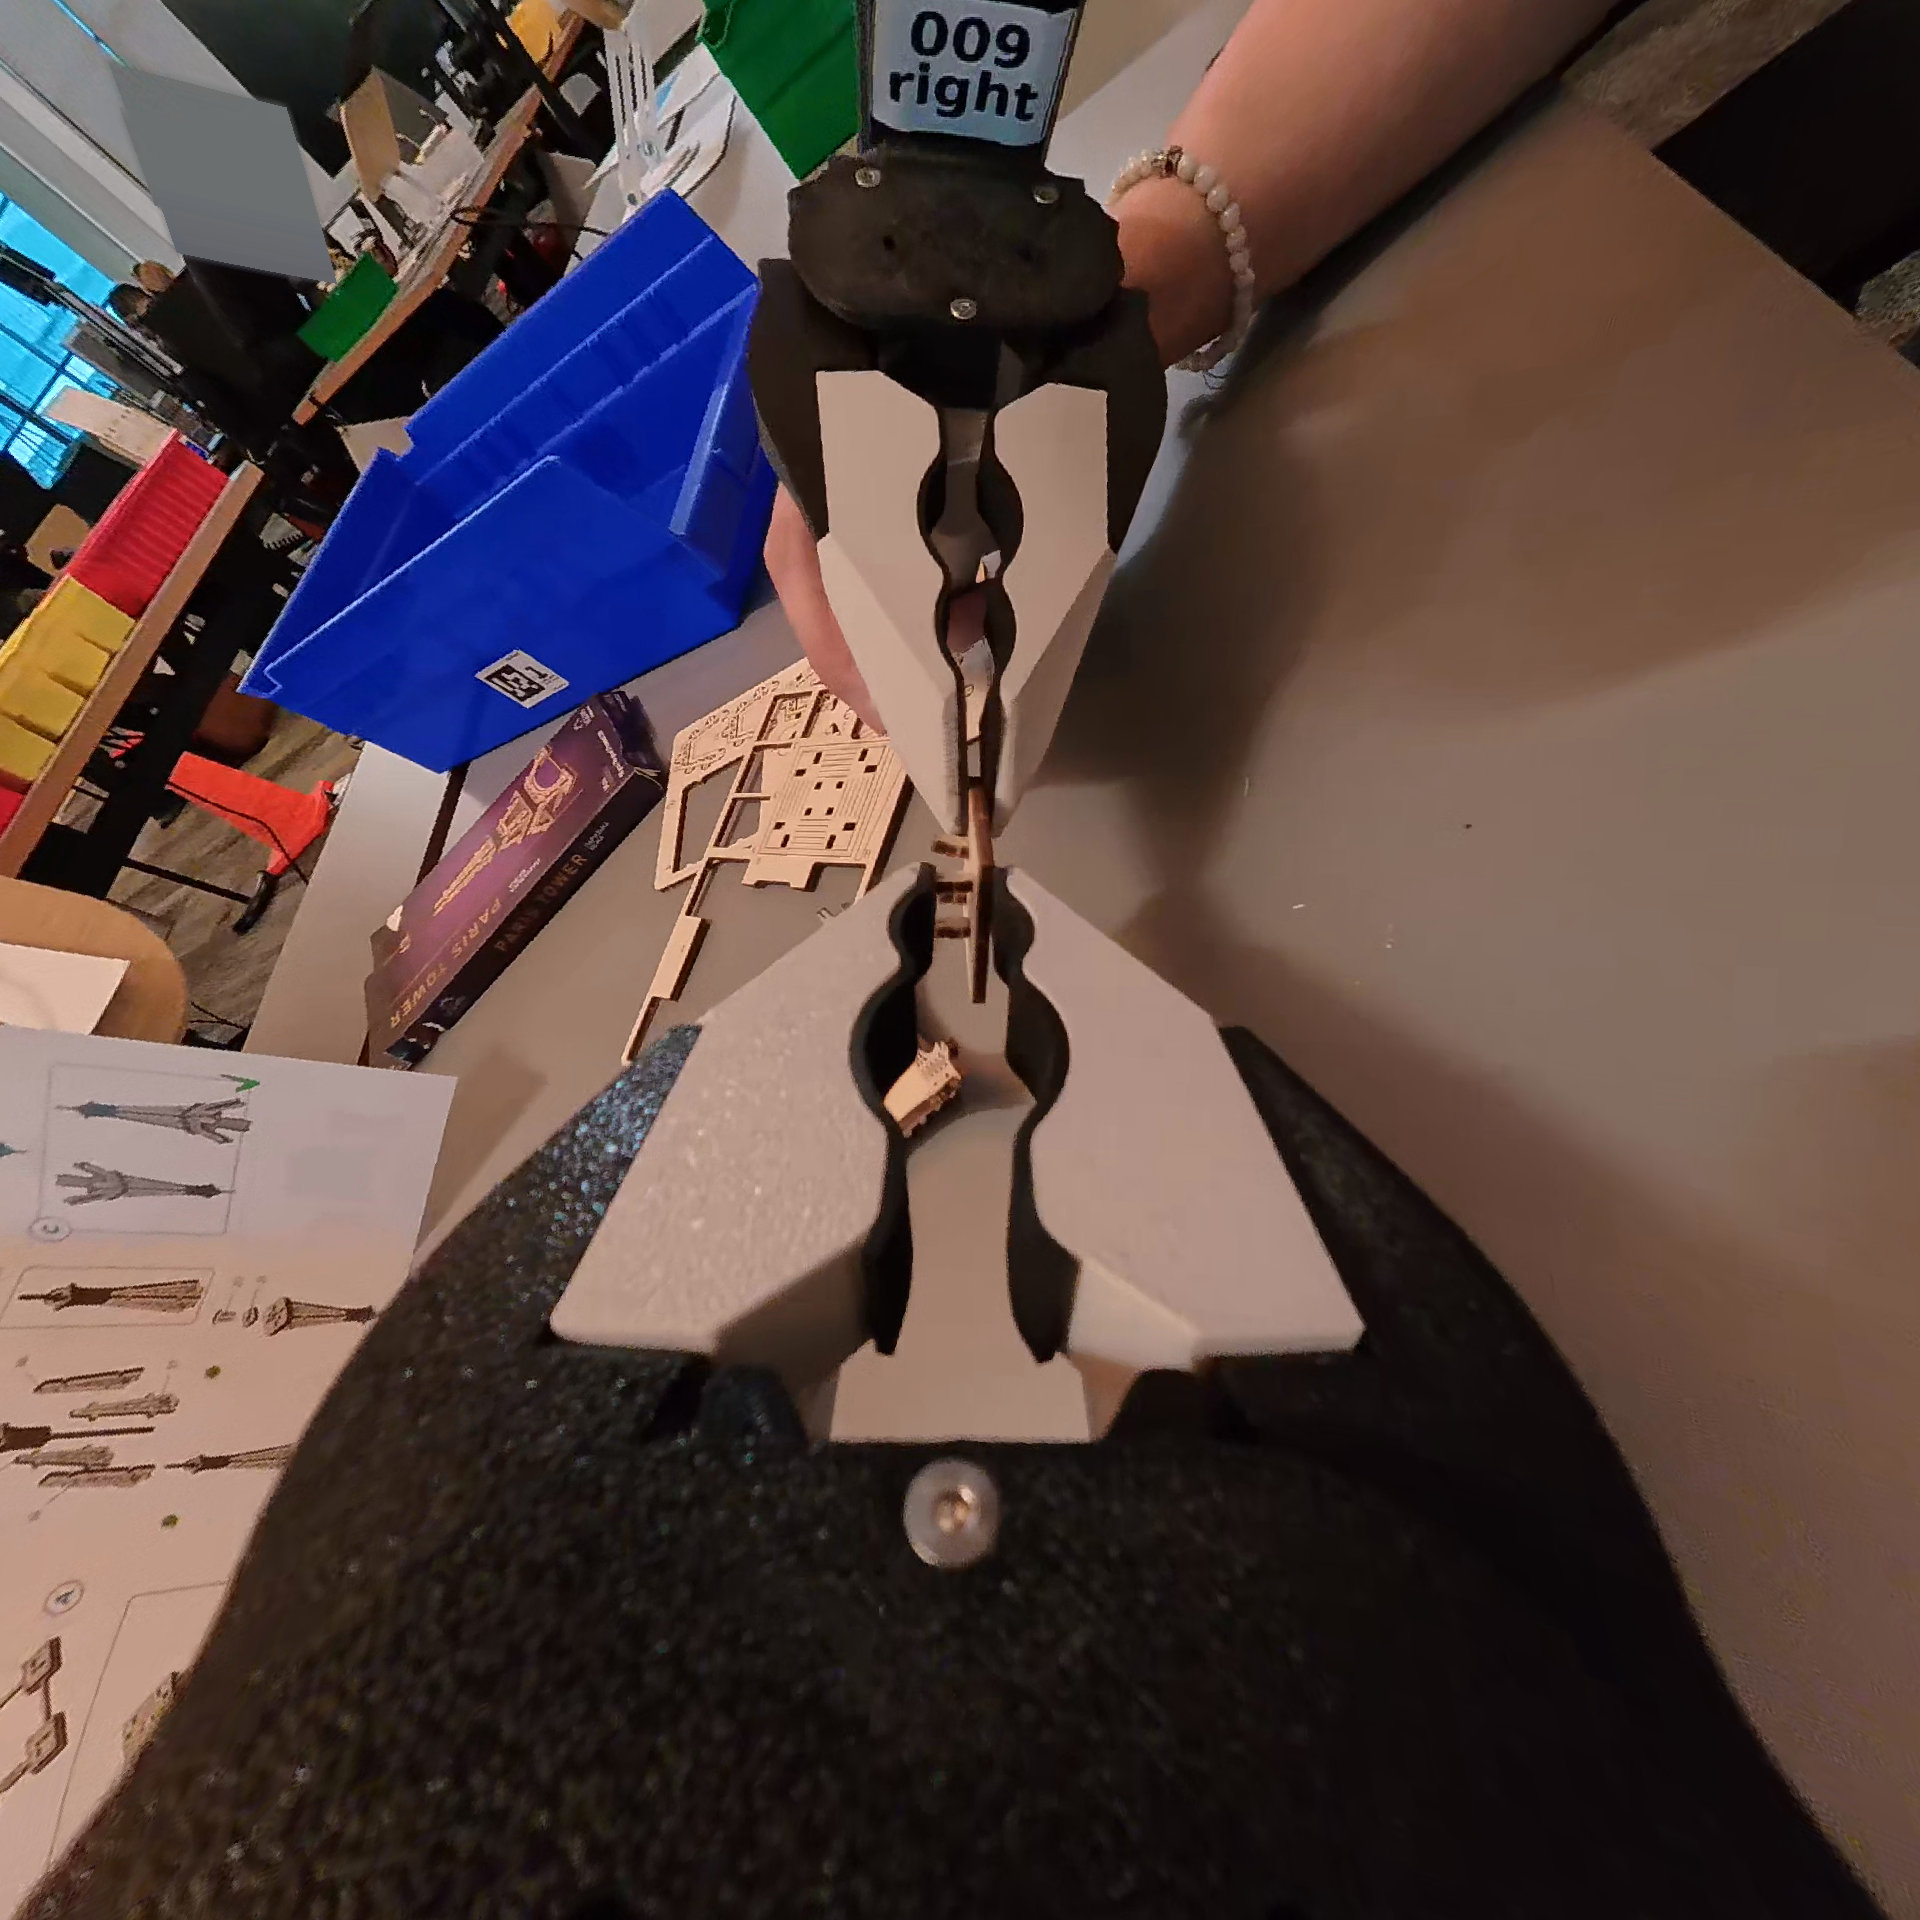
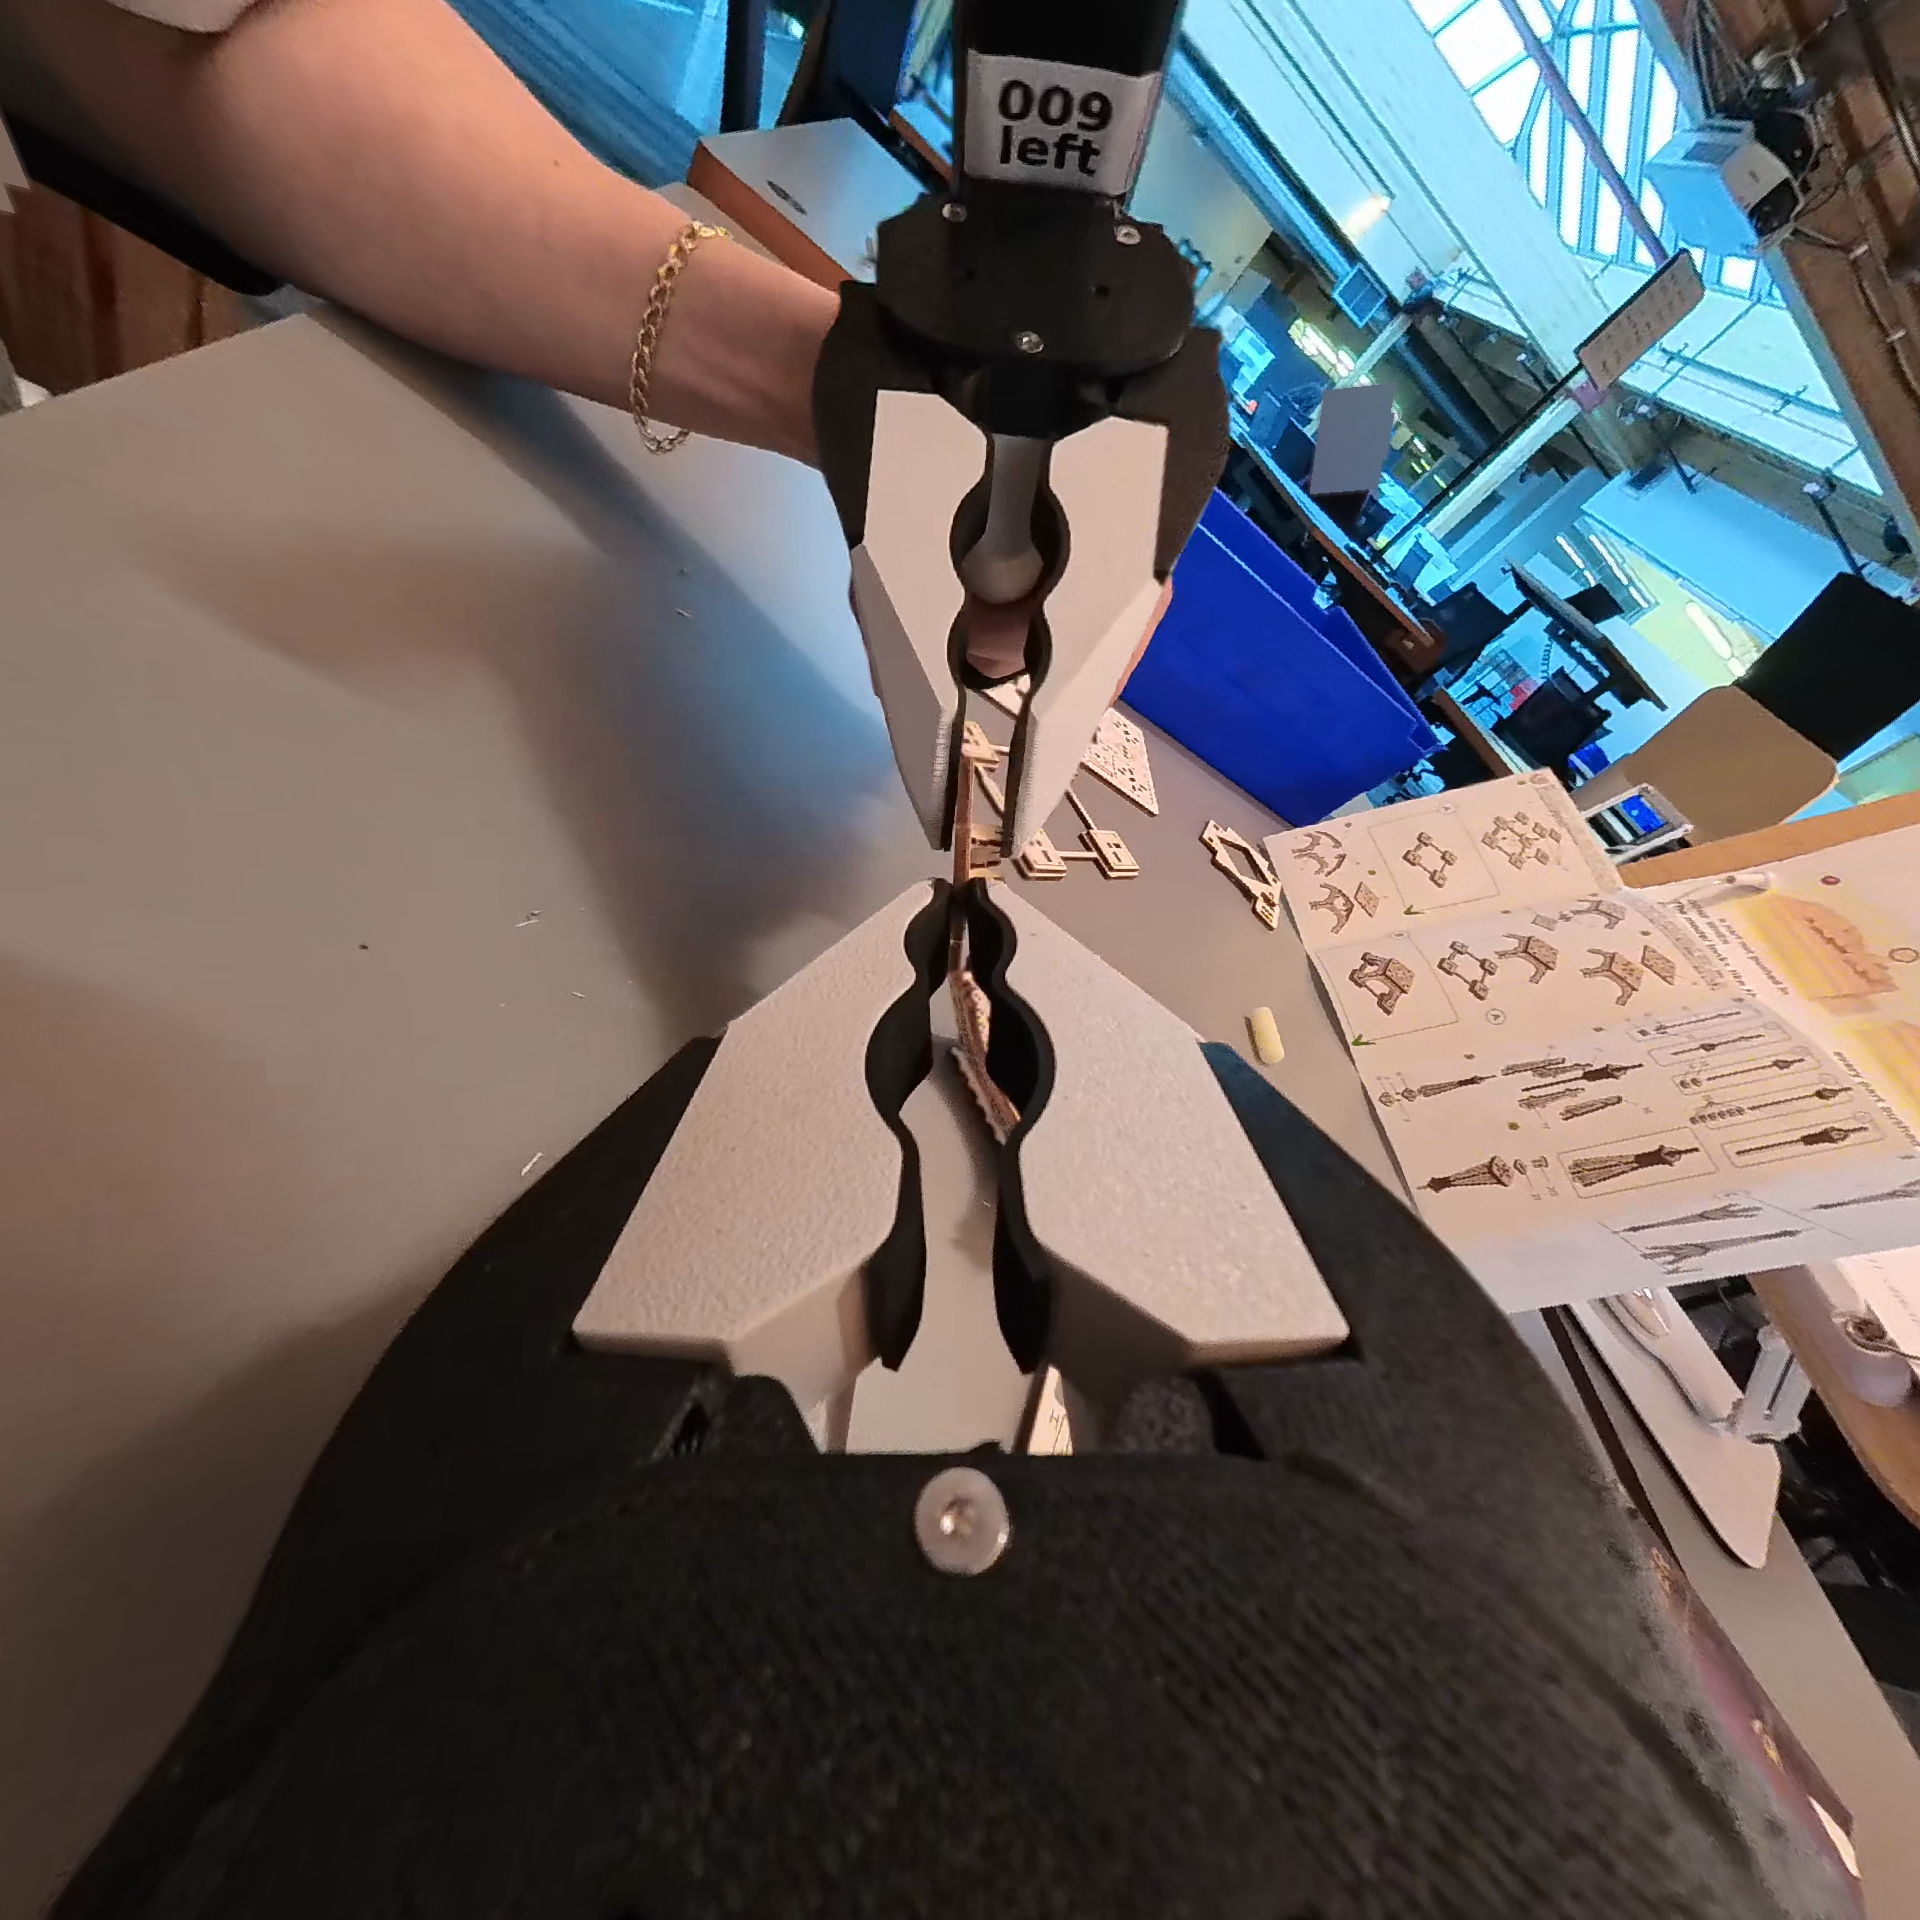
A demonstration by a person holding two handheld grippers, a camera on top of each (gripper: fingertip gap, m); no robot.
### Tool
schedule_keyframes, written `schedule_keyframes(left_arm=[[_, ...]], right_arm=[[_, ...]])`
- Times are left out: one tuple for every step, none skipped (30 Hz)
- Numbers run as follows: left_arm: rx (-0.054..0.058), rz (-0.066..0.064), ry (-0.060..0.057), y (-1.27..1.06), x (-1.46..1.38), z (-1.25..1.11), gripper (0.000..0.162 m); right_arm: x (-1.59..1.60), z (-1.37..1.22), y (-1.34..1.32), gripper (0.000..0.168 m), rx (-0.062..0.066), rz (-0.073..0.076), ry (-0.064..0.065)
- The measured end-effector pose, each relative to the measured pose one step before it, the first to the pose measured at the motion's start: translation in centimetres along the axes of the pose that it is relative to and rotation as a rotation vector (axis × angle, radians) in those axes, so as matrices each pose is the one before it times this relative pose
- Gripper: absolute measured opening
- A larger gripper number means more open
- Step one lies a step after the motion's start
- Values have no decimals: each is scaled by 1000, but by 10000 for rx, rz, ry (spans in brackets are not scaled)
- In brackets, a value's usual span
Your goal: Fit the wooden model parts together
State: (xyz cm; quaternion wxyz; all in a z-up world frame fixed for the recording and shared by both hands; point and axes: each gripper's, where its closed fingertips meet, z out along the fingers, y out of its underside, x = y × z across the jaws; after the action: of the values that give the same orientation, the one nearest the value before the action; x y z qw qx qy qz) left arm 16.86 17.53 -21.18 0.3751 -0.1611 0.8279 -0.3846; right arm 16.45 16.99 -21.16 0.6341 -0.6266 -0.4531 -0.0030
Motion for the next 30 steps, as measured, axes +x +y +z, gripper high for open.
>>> schedule_keyframes(left_arm=[[-29, 39, 4, 56, -12, -12, 8], [-40, 56, -22, 31, -31, -6, 8], [-55, 49, -18, 31, -28, 4, 7], [-50, 26, -31, 23, -50, 30, 8], [-43, -7, 3, 26, -18, 14, 7], [-59, 13, 38, 49, 44, 13, 7], [-66, 87, -10, 30, 4, -15, 7], [-48, 117, -36, 13, -7, -2, 7], [-36, 46, 1, 2, 13, 1, 7], [-16, 14, -14, 2, -20, 11, 7], [-8, 56, -26, -10, -19, 5, 7], [-23, 38, -2, 32, 19, 13, 7], [5, 12, -44, 36, -37, 30, 7], [48, 3, -78, -18, -53, 42, 7], [22, 14, -59, 4, -20, 50, 7], [-12, 25, -19, 24, 15, 41, 8], [-20, -34, 78, 56, 120, 0, 8], [-11, -79, 111, 114, 137, -10, 8], [28, -35, 78, 51, 109, -30, 8], [19, -29, 93, 43, 143, -23, 9], [-1, -64, 75, 15, 86, 7, 10], [7, -50, 25, -3, 16, 10, 10], [3, -18, 23, 18, 36, 21, 11], [-26, 2, 25, 66, 50, 24, 13], [-51, 11, -7, 80, -2, 19, 12], [-60, 9, -46, 70, -66, 16, 9], [-17, 11, -27, 24, -41, 5, 8], [8, 1, -28, 3, -37, -19, 8], [-9, -10, -20, -2, -27, 1, 8], [-21, -23, 0, -6, -9, 3, 8]], right_arm=[[-71, 39, 28, 0, -38, -24, -29], [3, 23, 11, 0, -8, -26, 31], [7, -5, 21, 0, -9, -5, 7], [25, -15, 15, 0, 2, 32, -3], [13, -20, 18, 0, 4, 6, -4], [-58, 18, 29, 0, -11, 17, -28], [-38, 38, 23, 0, -17, -20, 1], [28, 11, 6, 0, -11, -24, 25], [-43, -1, 15, 0, -5, 18, -43], [35, -12, 20, 0, 4, 19, 14], [37, -5, -1, 0, 9, 4, 20], [-41, 21, 46, 0, -39, 0, -32], [52, 11, 66, 0, -40, -23, 42], [106, -30, 41, 0, 1, 18, 52], [42, -32, 47, 0, -3, 72, -29], [31, -13, 52, 0, -12, -12, 8], [-87, 48, 61, 0, -44, -53, -22], [-117, 90, 85, 0, -71, -55, -35], [-34, 73, 47, 0, -51, -87, 24], [-42, 15, 24, 0, -32, -57, -13], [-4, 2, 24, 0, -24, -7, -15], [48, -19, 9, 0, 1, -16, 34], [7, -5, 33, 0, -7, 19, -18], [19, -1, 58, 0, -23, 18, 7], [30, 1, 82, 0, -34, -30, 15], [-117, 13, 51, 0, -21, -2, -75], [-8, 20, 12, 0, -5, 10, 12], [34, 3, -11, 0, 12, 0, 21], [21, -13, -14, 0, -2, 13, -8], [21, -9, 0, 0, -2, -23, 8]])
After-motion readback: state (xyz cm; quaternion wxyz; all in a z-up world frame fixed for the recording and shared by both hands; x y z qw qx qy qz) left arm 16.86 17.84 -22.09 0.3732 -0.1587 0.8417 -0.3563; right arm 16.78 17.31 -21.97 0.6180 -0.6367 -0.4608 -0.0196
